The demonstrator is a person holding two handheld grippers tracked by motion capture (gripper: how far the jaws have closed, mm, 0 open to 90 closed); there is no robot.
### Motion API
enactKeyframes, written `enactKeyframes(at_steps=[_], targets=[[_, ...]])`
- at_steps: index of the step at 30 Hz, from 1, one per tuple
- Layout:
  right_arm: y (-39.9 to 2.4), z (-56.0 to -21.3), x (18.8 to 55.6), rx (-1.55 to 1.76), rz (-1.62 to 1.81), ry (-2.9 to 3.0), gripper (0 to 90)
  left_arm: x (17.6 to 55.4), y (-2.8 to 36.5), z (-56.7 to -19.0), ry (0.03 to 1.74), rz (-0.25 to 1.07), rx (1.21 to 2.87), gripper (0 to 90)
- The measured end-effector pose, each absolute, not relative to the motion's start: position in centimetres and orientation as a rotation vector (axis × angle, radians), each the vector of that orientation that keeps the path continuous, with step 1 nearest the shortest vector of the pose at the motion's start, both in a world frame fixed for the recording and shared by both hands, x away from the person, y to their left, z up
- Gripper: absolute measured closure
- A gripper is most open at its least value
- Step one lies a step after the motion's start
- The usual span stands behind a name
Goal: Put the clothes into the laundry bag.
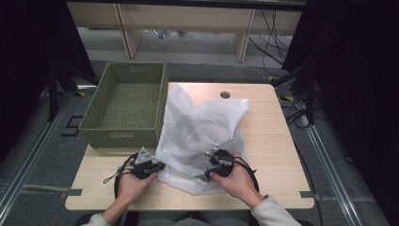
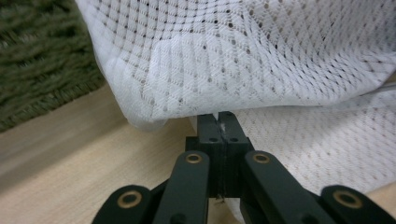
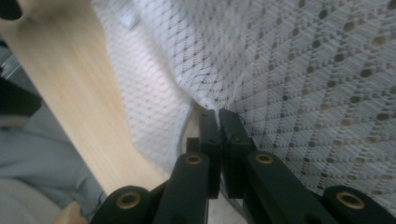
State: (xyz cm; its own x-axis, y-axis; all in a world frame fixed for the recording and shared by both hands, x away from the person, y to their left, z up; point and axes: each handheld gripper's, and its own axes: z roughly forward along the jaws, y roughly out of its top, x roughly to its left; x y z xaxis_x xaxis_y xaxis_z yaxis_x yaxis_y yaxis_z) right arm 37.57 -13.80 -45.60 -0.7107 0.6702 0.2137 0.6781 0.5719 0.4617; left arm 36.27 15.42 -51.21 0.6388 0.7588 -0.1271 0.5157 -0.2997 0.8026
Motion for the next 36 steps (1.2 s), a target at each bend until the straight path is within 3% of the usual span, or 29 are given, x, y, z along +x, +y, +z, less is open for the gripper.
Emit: enactKeyframes(at_steps=[12,20,22,26,28,33,36], targets=[[-14.3,-45.0,38.1,-1.295,-1.007,-2.748,89.8,32.0,19.3,-51.3,1.026,0.326,1.879,90.0],[-14.1,-44.9,37.9,-1.326,-1.059,-2.781,89.8,31.7,20.6,-51.9,1.061,0.328,1.863,89.4],[-14.1,-44.8,37.8,-1.311,-0.992,-2.763,89.7,31.9,20.5,-51.5,1.045,0.372,1.905,82.7],[-13.3,-45.1,37.3,-1.227,-0.976,-2.793,89.7,32.5,19.9,-50.8,1.027,0.337,1.904,65.6],[-12.6,-45.4,37.0,-1.152,-0.939,-2.82,89.7,33.1,19.8,-50.8,1.033,0.311,1.893,63.3],[-11.6,-46.2,36.6,-1.044,-0.822,-2.841,89.7,34.5,19.5,-51.3,1.026,0.27,1.912,71.5],[-11.4,-46.7,36.6,-1.029,-0.748,-2.835,89.7,34.9,19.5,-51.0,1.004,0.245,1.917,86.1]])
